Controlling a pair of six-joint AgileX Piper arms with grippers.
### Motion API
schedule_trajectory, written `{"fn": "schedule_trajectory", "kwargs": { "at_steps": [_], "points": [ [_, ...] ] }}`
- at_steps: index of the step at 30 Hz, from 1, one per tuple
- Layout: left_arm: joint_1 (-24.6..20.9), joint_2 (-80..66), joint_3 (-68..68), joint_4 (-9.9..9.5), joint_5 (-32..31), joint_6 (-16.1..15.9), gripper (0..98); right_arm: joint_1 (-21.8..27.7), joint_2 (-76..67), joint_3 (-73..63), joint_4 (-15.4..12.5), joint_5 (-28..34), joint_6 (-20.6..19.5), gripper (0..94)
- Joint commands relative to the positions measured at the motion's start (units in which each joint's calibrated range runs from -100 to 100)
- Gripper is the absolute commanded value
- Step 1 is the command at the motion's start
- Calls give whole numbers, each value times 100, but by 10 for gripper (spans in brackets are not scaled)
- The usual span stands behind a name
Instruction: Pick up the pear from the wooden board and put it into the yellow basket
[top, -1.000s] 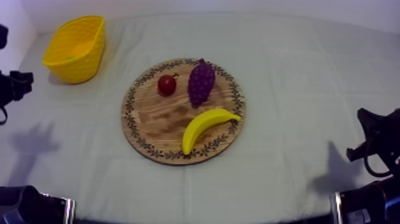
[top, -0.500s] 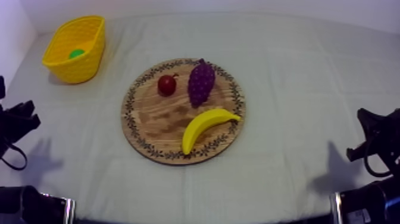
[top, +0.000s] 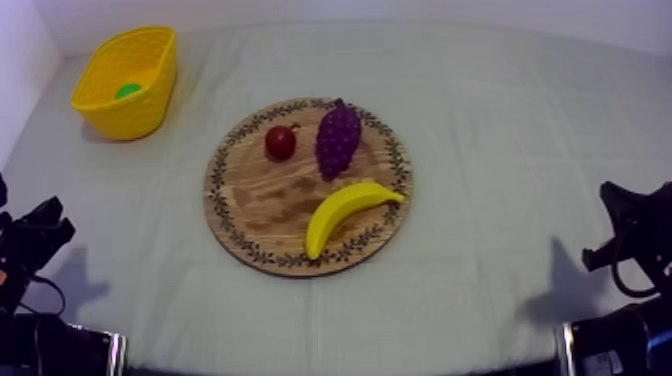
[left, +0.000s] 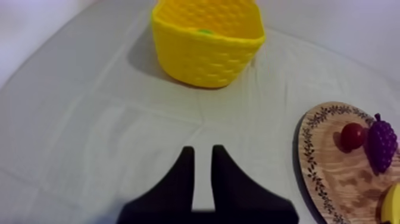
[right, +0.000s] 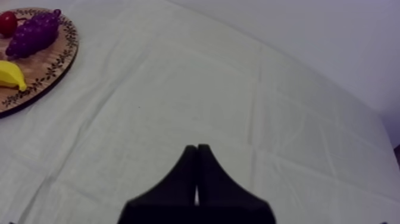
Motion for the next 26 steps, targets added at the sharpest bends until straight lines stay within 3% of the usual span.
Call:
{"fn": "schedule_trajectory", "kwargs": {
  "at_steps": [1,11,26],
  "points": [
    [33,-224,-31,-55,206,58,103,-1,-3,-2,1,2,0,4],
    [88,-376,-28,-121,383,117,14,-1,-3,-2,1,2,0,4],
    [89,-380,-27,-130,389,256,1,-1,-3,-2,1,2,0,4]
  ]
}}
